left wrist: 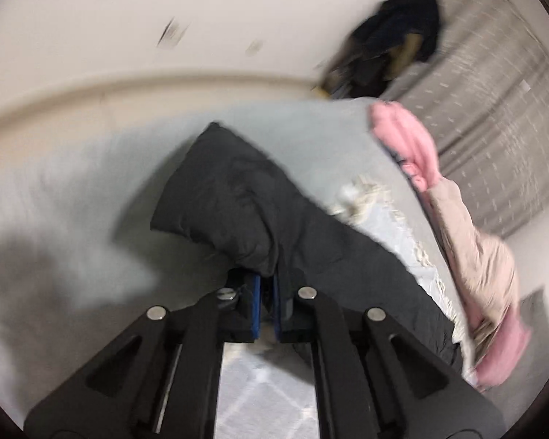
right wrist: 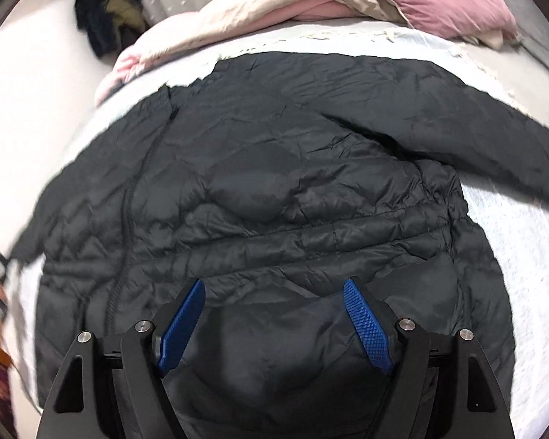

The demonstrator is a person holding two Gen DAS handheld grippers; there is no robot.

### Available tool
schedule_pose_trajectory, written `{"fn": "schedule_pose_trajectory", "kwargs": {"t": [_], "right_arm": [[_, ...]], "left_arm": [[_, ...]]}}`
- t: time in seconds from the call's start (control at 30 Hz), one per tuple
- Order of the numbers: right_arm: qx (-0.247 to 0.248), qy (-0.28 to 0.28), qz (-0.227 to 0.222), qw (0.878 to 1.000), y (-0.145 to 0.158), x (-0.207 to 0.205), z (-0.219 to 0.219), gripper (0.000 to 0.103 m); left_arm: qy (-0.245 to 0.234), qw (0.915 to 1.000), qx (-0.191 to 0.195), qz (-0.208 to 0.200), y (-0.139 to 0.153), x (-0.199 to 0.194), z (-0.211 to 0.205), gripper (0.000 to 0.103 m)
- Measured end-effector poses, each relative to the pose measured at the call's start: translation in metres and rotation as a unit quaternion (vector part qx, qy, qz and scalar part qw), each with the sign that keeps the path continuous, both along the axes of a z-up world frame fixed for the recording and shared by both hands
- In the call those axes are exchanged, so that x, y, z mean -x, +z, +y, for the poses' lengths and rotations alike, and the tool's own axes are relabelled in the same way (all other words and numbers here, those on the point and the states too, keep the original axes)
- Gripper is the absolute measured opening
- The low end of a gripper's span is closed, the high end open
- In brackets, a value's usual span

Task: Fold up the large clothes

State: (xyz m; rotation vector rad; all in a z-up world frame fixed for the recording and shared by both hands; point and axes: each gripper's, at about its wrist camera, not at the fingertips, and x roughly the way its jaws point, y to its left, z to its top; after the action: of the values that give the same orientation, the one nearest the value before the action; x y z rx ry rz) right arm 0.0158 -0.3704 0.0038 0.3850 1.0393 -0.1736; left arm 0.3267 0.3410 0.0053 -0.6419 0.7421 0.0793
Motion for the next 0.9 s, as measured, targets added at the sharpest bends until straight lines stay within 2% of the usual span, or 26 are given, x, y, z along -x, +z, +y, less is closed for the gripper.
{"fn": "schedule_pose_trajectory", "kwargs": {"t": [0.07,0.2,0.27,0.37,0.5,0.67,0.7,0.73,0.8,0.83,0.9], "right_arm": [[0.010,0.004,0.003,1.000,0.000,0.001,0.000,0.079],[-0.005,-0.002,-0.009,1.000,0.006,0.005,-0.005,0.079],[-0.012,-0.011,-0.013,1.000,0.010,0.008,-0.010,0.079],[-0.020,-0.023,-0.026,0.999,0.017,0.015,-0.018,0.079],[-0.031,-0.037,-0.044,0.998,0.025,0.020,-0.027,0.079],[-0.048,-0.039,-0.052,0.997,0.030,0.026,-0.031,0.079],[-0.046,-0.036,-0.053,0.997,0.030,0.026,-0.030,0.079],[-0.045,-0.035,-0.054,0.997,0.031,0.026,-0.029,0.079],[-0.041,-0.032,-0.055,0.997,0.031,0.026,-0.028,0.079],[-0.039,-0.031,-0.056,0.997,0.031,0.026,-0.028,0.079],[-0.041,-0.033,-0.056,0.997,0.030,0.027,-0.031,0.079]], "left_arm": [[-0.022,0.9980,-0.044,-0.040,0.035,0.007,-0.025,0.005],[-0.072,0.9880,-0.078,-0.112,0.099,0.024,-0.078,0.005],[-0.113,0.9782,-0.093,-0.147,0.133,0.036,-0.117,0.005],[-0.160,0.9655,-0.104,-0.177,0.163,0.049,-0.163,0.005],[-0.237,0.9450,-0.102,-0.201,0.187,0.069,-0.240,0.005],[-0.321,0.9241,-0.089,-0.188,0.178,0.085,-0.328,0.005],[-0.345,0.9173,-0.085,-0.179,0.171,0.089,-0.346,0.005],[-0.387,0.9038,-0.077,-0.165,0.161,0.093,-0.366,0.006],[-0.471,0.8702,-0.060,-0.131,0.142,0.100,-0.398,0.021],[-0.516,0.8476,-0.057,-0.111,0.128,0.106,-0.415,0.024],[-0.536,0.8331,-0.083,-0.108,0.115,0.115,-0.423,0.036]]}}
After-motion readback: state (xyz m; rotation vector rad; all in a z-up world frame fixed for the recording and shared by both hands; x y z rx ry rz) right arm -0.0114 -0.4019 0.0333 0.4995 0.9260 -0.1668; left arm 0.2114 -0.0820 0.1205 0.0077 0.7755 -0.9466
